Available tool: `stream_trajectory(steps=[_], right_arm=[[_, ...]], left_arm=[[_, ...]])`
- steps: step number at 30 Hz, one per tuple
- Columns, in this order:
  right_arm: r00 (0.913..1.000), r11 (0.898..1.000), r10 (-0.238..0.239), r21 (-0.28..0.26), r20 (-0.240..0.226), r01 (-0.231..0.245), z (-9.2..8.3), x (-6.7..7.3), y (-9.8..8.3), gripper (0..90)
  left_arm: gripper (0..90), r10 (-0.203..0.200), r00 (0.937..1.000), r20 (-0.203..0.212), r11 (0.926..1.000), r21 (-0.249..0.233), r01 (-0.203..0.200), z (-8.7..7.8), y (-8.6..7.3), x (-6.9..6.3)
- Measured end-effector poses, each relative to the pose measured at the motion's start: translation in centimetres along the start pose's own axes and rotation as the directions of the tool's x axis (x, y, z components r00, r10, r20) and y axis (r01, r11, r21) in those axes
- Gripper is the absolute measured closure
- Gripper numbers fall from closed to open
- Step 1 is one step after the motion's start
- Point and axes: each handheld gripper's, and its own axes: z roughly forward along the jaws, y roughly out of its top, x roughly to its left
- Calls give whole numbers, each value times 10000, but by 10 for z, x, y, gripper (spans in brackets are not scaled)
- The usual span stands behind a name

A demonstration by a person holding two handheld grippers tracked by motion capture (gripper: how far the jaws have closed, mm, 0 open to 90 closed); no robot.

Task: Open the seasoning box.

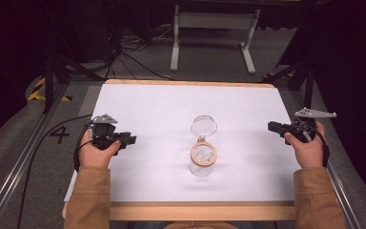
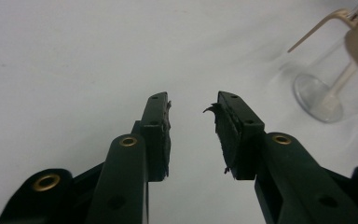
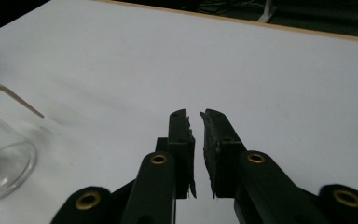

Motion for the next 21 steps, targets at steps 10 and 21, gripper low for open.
stream_trajectory(steps=[10,21], right_arm=[[9960,9859,530,1549,717,-636,19,-15,-20,776],[9936,9458,349,3176,1075,-676,36,-12,-31,759]], left_arm=[[627,-473,9985,-284,9920,1157,503,22,-5,10],[619,-469,9971,-600,9728,2240,593,41,-9,14]])
